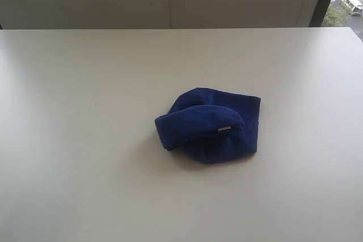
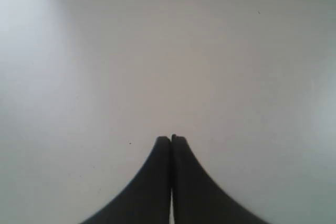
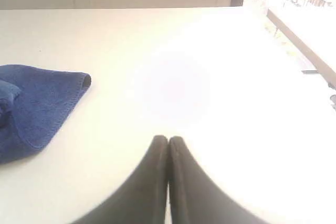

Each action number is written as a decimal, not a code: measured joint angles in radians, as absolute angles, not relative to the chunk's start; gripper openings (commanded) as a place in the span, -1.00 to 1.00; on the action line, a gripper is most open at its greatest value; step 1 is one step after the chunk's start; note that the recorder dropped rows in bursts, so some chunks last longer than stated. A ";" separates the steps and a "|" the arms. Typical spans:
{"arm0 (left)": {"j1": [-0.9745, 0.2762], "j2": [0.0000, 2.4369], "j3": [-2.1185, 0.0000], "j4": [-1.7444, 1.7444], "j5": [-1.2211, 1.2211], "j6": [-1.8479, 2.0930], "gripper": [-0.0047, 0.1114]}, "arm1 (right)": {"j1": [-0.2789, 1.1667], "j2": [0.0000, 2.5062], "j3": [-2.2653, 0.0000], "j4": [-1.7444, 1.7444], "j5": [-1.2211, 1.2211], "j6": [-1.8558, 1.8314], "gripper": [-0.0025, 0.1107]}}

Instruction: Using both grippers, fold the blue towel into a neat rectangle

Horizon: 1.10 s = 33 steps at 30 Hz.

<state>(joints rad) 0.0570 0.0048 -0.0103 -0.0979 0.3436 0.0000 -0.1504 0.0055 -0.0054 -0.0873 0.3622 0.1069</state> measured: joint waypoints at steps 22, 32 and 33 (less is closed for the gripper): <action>0.057 0.005 -0.010 -0.098 0.344 0.000 -0.92 | -0.150 0.005 -0.005 -0.087 0.105 0.107 -0.96; 0.057 0.005 -0.010 -0.098 0.344 0.000 -0.92 | -0.150 0.005 -0.005 -0.087 -0.230 0.107 -0.96; 0.057 0.005 -0.010 -0.098 0.344 0.000 -0.92 | -0.150 0.005 -0.005 -0.087 -0.246 0.107 -0.96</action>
